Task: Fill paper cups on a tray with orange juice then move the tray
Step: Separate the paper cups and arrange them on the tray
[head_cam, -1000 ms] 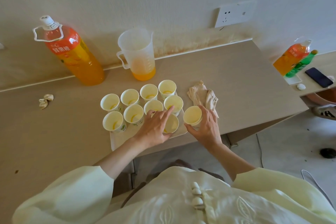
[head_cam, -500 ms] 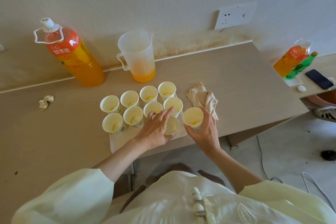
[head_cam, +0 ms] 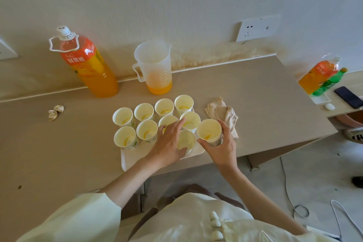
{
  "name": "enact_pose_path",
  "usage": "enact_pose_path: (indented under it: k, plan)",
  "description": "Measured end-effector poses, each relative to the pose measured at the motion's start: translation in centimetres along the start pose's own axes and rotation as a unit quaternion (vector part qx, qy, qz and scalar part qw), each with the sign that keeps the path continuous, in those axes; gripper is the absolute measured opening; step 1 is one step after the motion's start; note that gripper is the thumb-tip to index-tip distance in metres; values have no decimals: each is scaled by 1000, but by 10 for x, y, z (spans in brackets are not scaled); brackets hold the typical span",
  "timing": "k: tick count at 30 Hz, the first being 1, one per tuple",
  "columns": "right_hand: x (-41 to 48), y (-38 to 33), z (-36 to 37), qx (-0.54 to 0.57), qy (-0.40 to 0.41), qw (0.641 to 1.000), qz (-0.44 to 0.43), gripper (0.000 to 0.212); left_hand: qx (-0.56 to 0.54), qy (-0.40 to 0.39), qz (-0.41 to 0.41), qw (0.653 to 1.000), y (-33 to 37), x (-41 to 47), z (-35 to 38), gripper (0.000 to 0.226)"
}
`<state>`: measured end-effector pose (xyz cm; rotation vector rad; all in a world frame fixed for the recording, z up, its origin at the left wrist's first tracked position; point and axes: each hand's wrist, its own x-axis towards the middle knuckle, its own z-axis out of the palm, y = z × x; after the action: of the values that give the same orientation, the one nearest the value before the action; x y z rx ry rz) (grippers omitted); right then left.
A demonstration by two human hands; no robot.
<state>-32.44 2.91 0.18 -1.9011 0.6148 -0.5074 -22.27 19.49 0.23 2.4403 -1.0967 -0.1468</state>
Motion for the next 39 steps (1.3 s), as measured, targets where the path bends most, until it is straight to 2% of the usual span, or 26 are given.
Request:
enact_pose_path:
  k: [3,6,8,11,17,21,25,29,32,39]
  plan:
    - [3,-12,1,5,-5,1000,-26,77,-84,40,-33,995,8,6,-16,74]
    - [4,-28,7,-7,-23,998,-60,81,-238,7,-72,969,21,17,-32,80]
    - [6,-33,13,-27,-33,993,-112,79,-296,-22,-93,950,29,21,-41,86]
    - [10,-39,19,-40,-27,987,-153,79,-301,7,-112,947,32,21,-48,80]
    - [17,-45,32,-63,-46,980,-184,74,-275,51,-100,955,33,18,-60,88]
    - [16,-53,39,-88,-65,970,-215,76,-315,83,-142,935,31,13,-64,80]
    - [15,-56,46,-126,-65,957,-253,76,-379,87,-196,900,32,7,-63,76]
    - [18,-56,50,-152,-60,937,-308,75,-400,72,-220,887,29,3,-68,59]
    - [18,-57,54,-184,-61,917,-347,75,-393,84,-238,884,26,-2,-70,58]
    - [16,-53,61,-215,-80,907,-353,80,-377,119,-270,878,24,-7,-69,30]
